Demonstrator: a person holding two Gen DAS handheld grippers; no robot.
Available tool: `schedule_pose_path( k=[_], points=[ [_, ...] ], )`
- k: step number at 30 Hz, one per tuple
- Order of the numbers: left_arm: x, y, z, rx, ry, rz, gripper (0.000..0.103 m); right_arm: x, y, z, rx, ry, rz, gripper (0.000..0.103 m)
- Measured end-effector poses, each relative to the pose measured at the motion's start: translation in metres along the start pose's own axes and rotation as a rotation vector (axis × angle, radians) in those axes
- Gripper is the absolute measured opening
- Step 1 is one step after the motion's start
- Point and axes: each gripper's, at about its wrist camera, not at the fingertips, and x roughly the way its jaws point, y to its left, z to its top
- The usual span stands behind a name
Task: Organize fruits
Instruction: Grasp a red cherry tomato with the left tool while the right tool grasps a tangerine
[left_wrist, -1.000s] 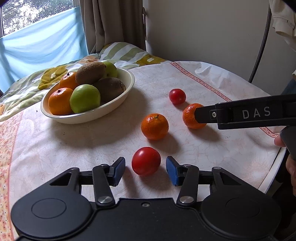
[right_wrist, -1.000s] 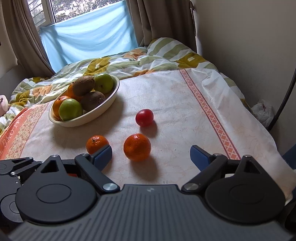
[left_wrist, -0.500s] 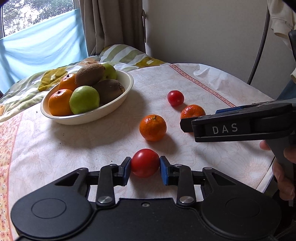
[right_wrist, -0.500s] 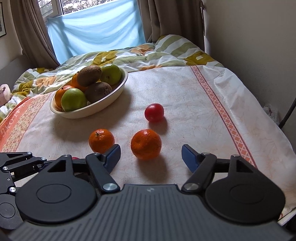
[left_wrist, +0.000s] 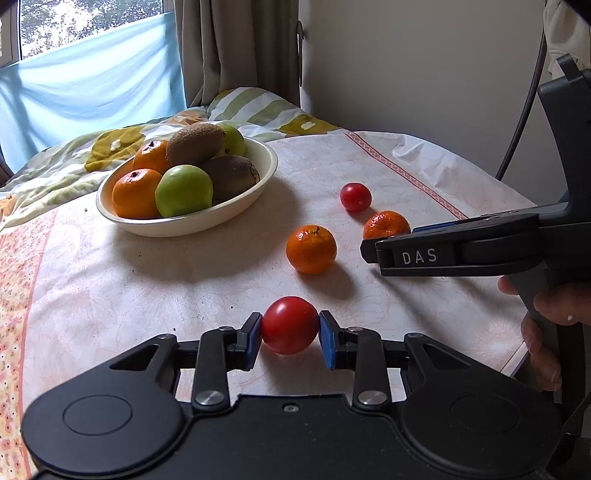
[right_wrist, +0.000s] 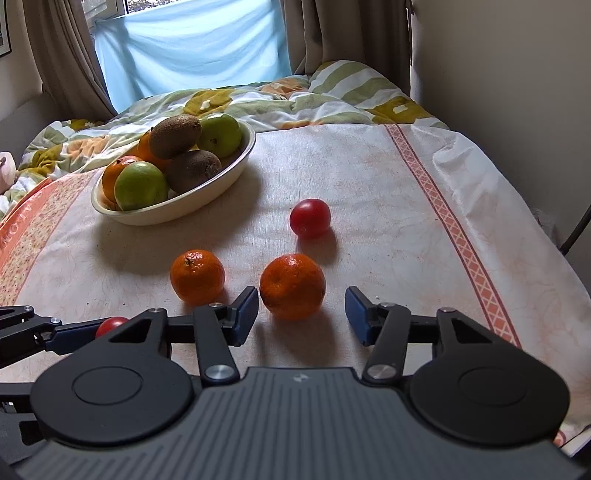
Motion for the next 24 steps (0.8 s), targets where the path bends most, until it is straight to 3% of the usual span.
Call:
schedule_pose_path(
  k=[5,7,24],
  points=[
    [-0.001,0.0,0.003,0.0,-0.008,-0.003,0.036,0.002,0.002,0.003,-0.007,0.001,-0.002,0.064],
    [-0.002,0.001,0.004,-0.001,-0.012,-0.001,0.036,0.004,0.003,0.004,-0.017,0.006,0.002,0.053],
    [-0.03,0.01,0.024,-0.055,-0.038,0.026,0.036,-0.023,0.01,0.029,-0.01,-0.012,0.042,0.053]
  ],
)
